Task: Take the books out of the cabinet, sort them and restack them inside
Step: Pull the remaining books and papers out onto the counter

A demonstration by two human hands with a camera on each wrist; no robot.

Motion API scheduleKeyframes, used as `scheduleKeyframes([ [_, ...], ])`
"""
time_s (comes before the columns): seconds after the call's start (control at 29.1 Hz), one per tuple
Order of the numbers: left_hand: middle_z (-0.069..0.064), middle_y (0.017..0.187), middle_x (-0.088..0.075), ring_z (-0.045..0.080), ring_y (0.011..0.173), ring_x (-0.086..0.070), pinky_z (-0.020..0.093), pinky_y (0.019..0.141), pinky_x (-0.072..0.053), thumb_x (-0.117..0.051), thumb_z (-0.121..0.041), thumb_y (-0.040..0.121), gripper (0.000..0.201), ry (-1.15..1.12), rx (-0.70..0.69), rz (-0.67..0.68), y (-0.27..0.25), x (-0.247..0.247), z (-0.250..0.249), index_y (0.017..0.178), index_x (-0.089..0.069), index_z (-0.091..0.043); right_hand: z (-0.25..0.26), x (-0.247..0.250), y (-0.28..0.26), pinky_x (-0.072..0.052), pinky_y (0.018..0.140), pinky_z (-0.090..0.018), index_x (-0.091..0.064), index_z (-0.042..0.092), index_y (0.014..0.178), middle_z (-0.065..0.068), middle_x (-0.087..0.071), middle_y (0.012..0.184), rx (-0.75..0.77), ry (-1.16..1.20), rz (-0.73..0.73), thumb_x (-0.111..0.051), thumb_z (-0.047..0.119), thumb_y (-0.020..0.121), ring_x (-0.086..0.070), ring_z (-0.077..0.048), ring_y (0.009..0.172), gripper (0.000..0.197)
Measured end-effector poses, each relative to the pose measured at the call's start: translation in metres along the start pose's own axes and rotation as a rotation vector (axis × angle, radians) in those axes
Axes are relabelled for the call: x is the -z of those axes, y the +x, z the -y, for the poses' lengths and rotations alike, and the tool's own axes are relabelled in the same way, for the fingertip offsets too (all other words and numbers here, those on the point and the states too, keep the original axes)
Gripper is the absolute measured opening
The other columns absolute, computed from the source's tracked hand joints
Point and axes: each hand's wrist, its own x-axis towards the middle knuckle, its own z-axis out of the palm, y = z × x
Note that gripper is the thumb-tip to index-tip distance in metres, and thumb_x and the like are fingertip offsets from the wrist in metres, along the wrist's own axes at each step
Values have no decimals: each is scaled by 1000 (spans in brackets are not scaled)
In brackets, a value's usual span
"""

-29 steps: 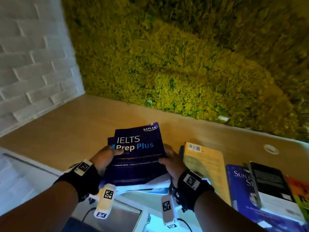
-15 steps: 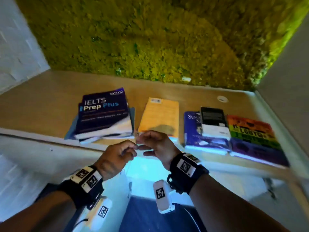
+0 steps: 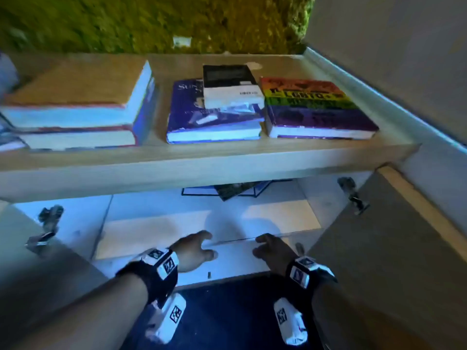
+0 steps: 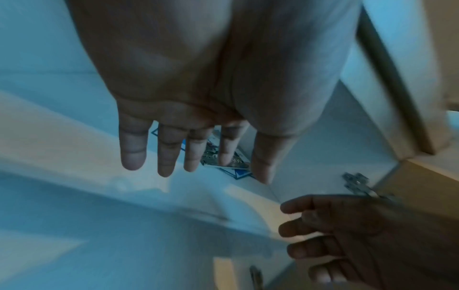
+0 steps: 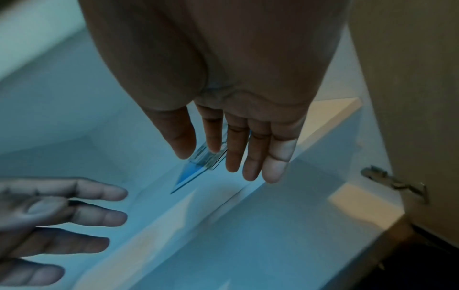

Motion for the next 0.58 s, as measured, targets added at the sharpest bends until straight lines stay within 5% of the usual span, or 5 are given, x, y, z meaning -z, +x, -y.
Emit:
scheduleKeyframes([
  [0.24, 8, 163, -29, 27, 141, -43, 35, 109, -42, -59, -50, 95, 79, -51, -78, -232, 151, 27, 19, 158, -21, -23, -10, 31, 168, -51, 102, -46, -38, 13, 149, -15, -52, 143, 50, 261, -297, -69, 26, 93, -57, -35, 126, 65],
  [0.31, 8, 163, -29, 26, 143, -41, 29, 104, -40, -60, -51, 94, 80, -72, -70, -259, 177, 34, 27, 158, -22, -19, -9, 34, 199, -51, 91, -41, -41, 7, 147, -17, -54, 135, 52, 319, -302, -72, 29, 90, -59, -38, 119, 68],
  [0.45, 5, 129, -55, 20, 120, -49, 26, 89, -43, -59, -39, 99, 67, -122, -89, -380, 212, 44, 30, 153, -34, -8, -8, 38, 234, -43, 65, -34, -52, 8, 104, -13, -67, 87, 61, 478, -371, -75, 28, 87, -64, -33, 81, 35],
  [0.51, 7, 145, -48, 24, 129, -48, 31, 104, -42, -60, -45, 97, 75, -145, -67, -424, 230, 44, 31, 156, -29, -11, -6, 41, 240, -38, 57, -30, -49, 13, 77, 0, -59, 55, 75, 464, -399, -70, 17, 92, -51, -24, 61, 27],
  [0.58, 9, 161, -32, 29, 141, -42, 34, 110, -40, -61, -51, 93, 82, -126, -71, -473, 245, 46, 30, 159, -22, -19, -1, 47, 240, -48, 57, -27, -44, 26, 72, 11, -52, 65, 72, 514, -382, -60, 14, 99, -46, -9, 64, 34],
])
